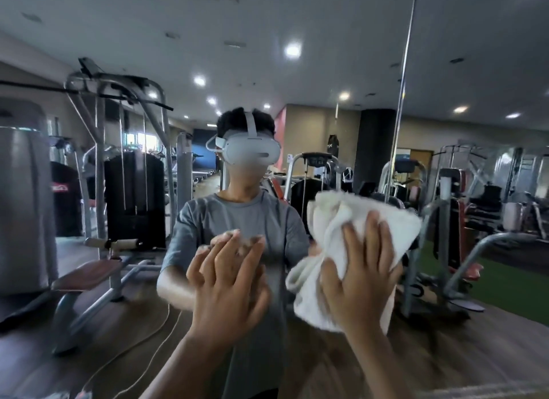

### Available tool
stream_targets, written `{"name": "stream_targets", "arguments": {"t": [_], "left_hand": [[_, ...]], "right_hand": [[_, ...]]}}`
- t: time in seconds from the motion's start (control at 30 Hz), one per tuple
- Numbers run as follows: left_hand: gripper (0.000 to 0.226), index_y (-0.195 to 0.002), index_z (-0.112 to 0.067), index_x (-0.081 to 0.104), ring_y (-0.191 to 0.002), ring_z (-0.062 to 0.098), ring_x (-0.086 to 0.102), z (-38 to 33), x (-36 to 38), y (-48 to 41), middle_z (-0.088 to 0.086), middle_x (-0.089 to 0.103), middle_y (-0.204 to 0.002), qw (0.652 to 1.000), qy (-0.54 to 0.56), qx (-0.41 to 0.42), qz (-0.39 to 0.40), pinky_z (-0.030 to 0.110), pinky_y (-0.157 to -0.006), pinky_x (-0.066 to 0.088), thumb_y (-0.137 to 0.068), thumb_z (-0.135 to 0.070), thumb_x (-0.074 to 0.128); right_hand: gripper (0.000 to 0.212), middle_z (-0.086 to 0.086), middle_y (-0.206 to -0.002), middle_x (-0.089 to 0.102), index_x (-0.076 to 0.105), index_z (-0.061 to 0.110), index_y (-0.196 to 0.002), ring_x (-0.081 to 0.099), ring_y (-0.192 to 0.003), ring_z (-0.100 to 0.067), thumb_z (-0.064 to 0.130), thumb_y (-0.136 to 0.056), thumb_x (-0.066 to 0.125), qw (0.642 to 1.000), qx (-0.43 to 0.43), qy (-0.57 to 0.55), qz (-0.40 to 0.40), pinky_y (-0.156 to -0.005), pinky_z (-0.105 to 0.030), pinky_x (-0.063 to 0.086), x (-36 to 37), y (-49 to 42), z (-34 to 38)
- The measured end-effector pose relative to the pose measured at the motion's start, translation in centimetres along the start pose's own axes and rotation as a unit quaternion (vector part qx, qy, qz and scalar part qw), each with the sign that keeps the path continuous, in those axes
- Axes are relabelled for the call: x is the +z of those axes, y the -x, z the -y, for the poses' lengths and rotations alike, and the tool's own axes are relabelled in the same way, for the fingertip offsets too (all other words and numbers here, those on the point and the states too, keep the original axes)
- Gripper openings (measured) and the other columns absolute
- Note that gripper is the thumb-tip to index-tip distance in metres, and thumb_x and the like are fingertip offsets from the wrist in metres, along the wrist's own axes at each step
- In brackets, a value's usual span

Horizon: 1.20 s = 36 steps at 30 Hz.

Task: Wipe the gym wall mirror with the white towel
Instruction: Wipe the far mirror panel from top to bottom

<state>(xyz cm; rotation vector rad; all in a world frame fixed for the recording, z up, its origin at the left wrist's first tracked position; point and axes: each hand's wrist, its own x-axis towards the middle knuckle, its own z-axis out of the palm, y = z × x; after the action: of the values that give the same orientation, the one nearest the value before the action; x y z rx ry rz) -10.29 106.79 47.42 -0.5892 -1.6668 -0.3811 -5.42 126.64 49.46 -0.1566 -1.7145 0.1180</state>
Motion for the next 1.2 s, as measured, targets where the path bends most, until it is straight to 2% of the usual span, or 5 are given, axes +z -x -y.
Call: {"name": "stream_targets", "arguments": {"t": [0.33,0.6,0.8,1.03,1.2], "left_hand": [[0.064,-0.154,-0.012,0.039,-0.154,0.031,0.013,2.7,-1.6,-12.2,0.022,0.023,-0.163,0.993,-0.102,0.037,-0.042,0.051,-0.122,0.003,-0.097,-0.04,0.042],[0.065,-0.155,-0.01,0.035,-0.151,0.037,0.021,2.9,-1.3,-11.7,0.022,0.024,-0.162,0.99,-0.129,0.049,-0.033,0.063,-0.118,0.019,-0.1,-0.044,0.037],[0.064,-0.154,-0.013,0.037,-0.151,0.035,0.024,3.3,-1.3,-11.6,0.02,0.026,-0.162,0.991,-0.111,0.06,-0.051,0.062,-0.118,0.021,-0.102,-0.049,0.029],[0.065,-0.155,-0.013,0.037,-0.151,0.034,0.022,3.2,-1.0,-11.5,0.019,0.025,-0.162,0.991,-0.115,0.05,-0.055,0.062,-0.118,0.021,-0.098,-0.044,0.039],[0.064,-0.154,-0.015,0.039,-0.151,0.033,0.025,3.4,-1.1,-11.5,0.019,0.028,-0.162,0.991,-0.103,0.058,-0.063,0.062,-0.117,0.024,-0.098,-0.046,0.043]], "right_hand": [[0.071,-0.007,-0.164,0.024,0.029,0.031,-0.153,0.026,-0.15,-0.027,0.047,-0.087,0.048,0.972,-0.231,0.048,-0.002,-0.101,-0.058,0.038,-0.2,-5.5,-0.8],[0.063,-0.009,-0.164,0.026,0.042,0.025,-0.152,0.021,-0.15,-0.027,0.048,-0.092,0.04,0.998,0.008,-0.01,-0.067,-0.112,-0.052,0.017,-0.1,-11.5,4.5],[0.065,-0.007,-0.161,0.033,0.045,0.029,-0.143,0.031,-0.148,-0.027,0.043,-0.08,0.055,0.97,-0.241,0.027,-0.002,-0.095,-0.051,0.039,0.0,-4.6,1.3],[0.057,-0.008,-0.159,0.036,0.05,0.027,-0.14,0.027,-0.146,-0.025,0.043,-0.086,0.048,0.996,-0.004,-0.041,-0.073,-0.118,-0.031,0.0,-0.7,-10.5,1.9],[0.064,-0.009,-0.161,0.031,0.044,0.027,-0.146,0.026,-0.15,-0.027,0.041,-0.084,0.053,0.991,-0.128,-0.021,-0.034,-0.103,-0.055,0.034,0.5,-5.8,3.8]]}}
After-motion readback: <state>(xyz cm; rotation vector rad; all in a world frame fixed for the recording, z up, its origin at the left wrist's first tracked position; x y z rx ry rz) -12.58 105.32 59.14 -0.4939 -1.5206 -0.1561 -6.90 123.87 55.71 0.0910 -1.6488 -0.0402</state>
